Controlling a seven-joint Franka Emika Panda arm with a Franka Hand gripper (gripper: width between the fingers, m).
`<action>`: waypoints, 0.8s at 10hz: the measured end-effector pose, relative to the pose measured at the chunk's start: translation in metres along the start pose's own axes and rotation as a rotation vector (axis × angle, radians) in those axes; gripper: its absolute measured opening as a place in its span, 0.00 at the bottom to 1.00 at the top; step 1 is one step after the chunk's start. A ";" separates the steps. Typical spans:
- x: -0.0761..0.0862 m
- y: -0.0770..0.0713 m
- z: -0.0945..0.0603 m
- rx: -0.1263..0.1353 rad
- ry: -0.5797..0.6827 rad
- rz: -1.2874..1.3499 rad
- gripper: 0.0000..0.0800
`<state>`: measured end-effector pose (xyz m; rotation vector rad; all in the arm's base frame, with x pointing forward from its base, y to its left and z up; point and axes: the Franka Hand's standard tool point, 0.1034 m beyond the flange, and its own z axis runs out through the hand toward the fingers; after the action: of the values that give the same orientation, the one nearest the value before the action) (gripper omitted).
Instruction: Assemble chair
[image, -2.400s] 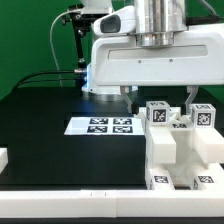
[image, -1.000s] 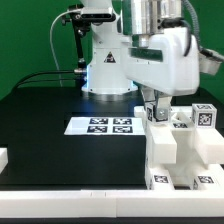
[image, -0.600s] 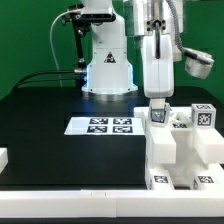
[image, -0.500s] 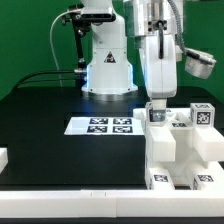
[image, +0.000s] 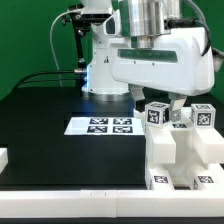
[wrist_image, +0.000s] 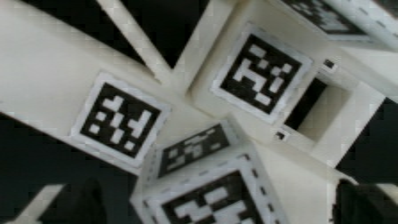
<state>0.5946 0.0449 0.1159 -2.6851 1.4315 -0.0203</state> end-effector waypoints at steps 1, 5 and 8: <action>0.000 0.000 0.000 0.000 0.000 -0.064 0.81; -0.001 0.002 0.001 -0.035 -0.005 -0.242 0.66; -0.002 0.002 0.001 -0.033 -0.005 -0.056 0.35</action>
Offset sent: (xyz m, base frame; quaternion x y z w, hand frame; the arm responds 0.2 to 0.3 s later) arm 0.0000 0.0000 0.0000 0.0000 0.0000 0.0650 0.9979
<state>0.5925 0.0454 0.1144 -2.7490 1.3675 0.0057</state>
